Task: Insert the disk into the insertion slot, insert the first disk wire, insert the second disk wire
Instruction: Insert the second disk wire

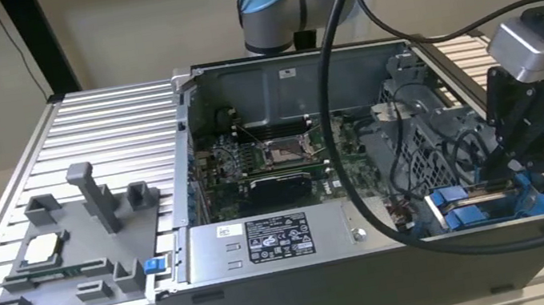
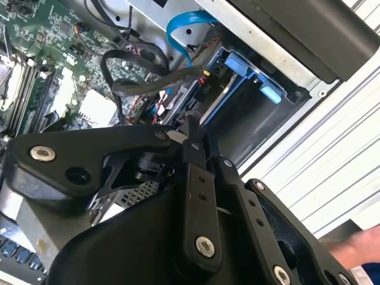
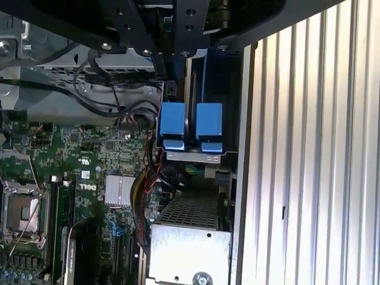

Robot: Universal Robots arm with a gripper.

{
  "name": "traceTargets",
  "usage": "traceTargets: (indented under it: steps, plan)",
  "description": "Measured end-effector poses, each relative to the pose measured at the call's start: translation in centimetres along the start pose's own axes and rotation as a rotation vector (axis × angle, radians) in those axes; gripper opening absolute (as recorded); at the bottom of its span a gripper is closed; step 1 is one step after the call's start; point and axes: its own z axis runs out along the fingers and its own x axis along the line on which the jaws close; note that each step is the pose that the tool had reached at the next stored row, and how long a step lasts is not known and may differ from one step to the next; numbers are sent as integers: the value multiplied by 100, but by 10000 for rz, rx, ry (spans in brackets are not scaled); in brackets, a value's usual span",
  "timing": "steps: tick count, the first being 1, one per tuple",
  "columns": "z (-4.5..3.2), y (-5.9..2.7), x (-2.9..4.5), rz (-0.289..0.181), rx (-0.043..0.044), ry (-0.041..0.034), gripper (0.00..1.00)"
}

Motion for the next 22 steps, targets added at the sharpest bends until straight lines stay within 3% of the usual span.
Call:
traceTargets:
  steps: [15,17,22]
  plan:
    - [15,6,1,-1,52,16,0]
    - [22,10,0,-11,149,18,0]
    - [47,43,-24,3,497,32,0]
